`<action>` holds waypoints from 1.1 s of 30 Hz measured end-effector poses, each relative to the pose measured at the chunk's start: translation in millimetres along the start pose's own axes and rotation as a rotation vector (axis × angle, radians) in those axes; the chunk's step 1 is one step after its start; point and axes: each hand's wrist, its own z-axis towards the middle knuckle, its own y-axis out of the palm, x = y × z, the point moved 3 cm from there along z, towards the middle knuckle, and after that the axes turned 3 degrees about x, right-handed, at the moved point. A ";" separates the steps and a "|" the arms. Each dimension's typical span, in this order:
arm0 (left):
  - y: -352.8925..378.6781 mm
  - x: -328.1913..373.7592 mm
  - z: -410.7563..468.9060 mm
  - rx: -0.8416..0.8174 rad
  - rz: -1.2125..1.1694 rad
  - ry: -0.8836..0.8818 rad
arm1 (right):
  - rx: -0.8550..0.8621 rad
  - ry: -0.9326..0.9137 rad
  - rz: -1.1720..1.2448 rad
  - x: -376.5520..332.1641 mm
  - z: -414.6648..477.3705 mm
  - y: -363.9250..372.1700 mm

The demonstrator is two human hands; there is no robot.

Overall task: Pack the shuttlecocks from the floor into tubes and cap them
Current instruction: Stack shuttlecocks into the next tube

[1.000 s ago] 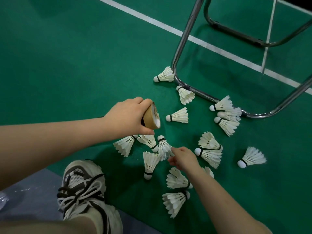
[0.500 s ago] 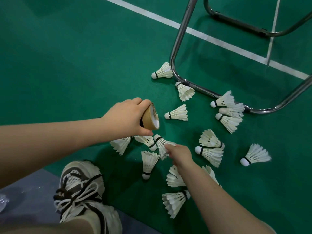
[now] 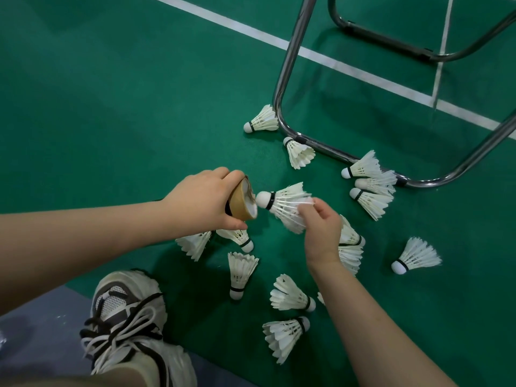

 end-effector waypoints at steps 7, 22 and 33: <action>-2.6 10.2 1.1 0.002 -0.025 0.045 | -0.271 -0.049 -0.211 -17.6 -2.6 20.5; -0.4 48.8 -1.2 -0.072 0.064 0.193 | -0.968 0.226 -0.483 -25.6 -20.5 32.7; 10.1 50.4 -0.7 -0.080 0.079 0.194 | -0.516 0.188 -0.340 -17.7 14.8 -43.4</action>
